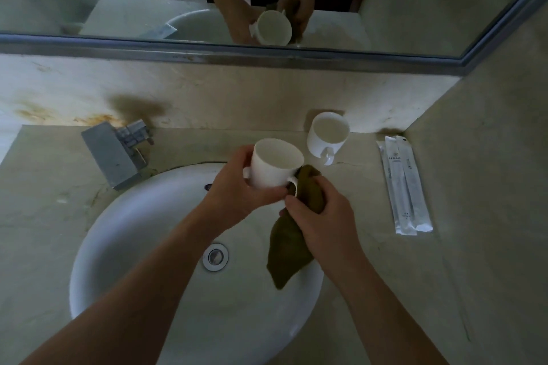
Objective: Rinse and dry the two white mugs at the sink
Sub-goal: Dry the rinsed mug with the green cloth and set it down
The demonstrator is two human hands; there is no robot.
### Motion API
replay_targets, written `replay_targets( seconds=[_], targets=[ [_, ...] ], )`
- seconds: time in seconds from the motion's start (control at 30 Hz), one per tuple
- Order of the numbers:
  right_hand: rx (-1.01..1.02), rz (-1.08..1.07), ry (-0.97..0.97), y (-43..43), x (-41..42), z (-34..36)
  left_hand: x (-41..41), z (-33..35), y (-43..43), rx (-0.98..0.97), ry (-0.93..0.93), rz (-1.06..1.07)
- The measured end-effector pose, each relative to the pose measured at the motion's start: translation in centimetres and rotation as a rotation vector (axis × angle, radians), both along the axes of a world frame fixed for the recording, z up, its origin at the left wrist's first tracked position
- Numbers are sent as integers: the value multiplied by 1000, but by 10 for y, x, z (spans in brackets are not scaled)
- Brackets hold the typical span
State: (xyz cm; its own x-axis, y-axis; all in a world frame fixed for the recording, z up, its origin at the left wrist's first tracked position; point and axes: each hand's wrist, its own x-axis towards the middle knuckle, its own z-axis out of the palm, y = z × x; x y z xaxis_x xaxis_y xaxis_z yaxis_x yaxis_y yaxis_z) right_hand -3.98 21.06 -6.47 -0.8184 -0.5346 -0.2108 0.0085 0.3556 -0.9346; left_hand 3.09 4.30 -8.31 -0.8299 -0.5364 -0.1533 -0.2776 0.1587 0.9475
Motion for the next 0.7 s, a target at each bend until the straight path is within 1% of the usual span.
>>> replay_targets(
  seconds=[0.07, 0.1, 0.23, 0.33, 0.37, 0.43, 0.5, 0.6, 0.67, 0.7],
  targets=[
    [57, 13, 179, 4, -5, -2, -13, 6, 2, -76, 1, -60],
    [77, 29, 228, 7, -9, -2, -20, 8, 3, -107, 12, -83],
    [185, 133, 246, 32, -33, -2, -35, 5, 0, -215, 18, -134],
    [379, 96, 477, 53, -43, -16, -41, -2, -2, -250, -1, -135],
    [465, 97, 554, 59, -44, -22, -43, -4, -2, -264, 0, -140],
    [661, 145, 648, 66, -47, -38, -48, -6, -2, -291, 7, -165],
    [792, 215, 642, 72, -50, -54, -54, -8, -3, -308, 15, -199],
    [904, 311, 558, 69, -50, -61, -62, -12, -7, -323, 15, -227],
    [893, 240, 642, 60, -48, -55, -67, -14, -10, -329, 7, -229],
    [819, 190, 692, 55, -48, -53, -68, -16, -12, -328, 1, -228]
  ],
)
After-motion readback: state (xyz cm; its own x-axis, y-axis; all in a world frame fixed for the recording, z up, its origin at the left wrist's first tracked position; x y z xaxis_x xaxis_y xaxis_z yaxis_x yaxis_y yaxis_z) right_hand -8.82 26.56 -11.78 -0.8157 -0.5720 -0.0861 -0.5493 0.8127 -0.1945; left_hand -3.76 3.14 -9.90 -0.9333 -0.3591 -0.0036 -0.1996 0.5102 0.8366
